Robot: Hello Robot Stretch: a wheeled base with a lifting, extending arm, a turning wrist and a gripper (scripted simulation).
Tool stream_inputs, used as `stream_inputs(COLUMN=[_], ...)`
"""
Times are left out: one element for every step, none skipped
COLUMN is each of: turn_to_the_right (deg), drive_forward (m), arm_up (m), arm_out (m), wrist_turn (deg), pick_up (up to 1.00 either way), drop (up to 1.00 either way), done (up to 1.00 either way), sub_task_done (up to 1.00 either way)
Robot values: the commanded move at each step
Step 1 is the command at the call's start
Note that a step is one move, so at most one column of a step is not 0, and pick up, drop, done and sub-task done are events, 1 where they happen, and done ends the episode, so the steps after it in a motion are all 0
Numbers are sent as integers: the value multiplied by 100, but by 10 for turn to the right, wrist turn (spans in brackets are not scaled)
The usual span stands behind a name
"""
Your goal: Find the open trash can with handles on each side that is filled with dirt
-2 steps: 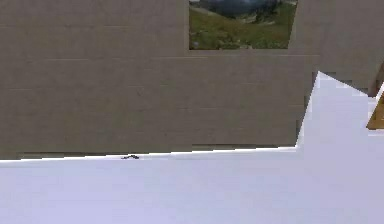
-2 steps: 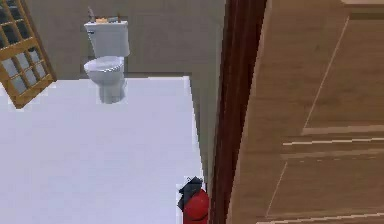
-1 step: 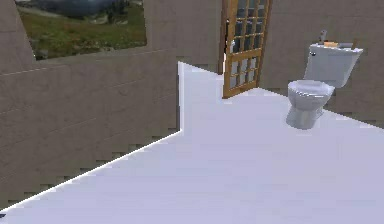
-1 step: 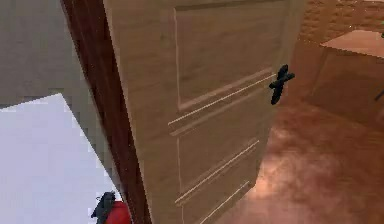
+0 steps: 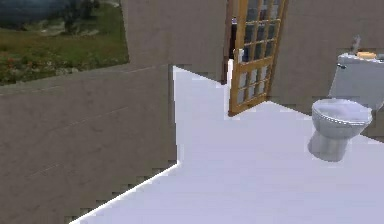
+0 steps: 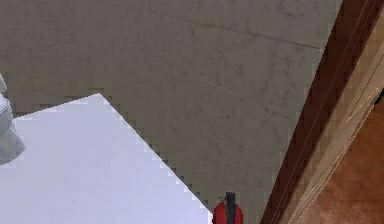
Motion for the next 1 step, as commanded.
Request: stream_inputs(turn_to_the_right=[30], drive_forward=[0], arm_up=[0], arm_out=[0], wrist_turn=[0], pick_up=[0], drop=[0], done=[0], sub_task_done=[0])
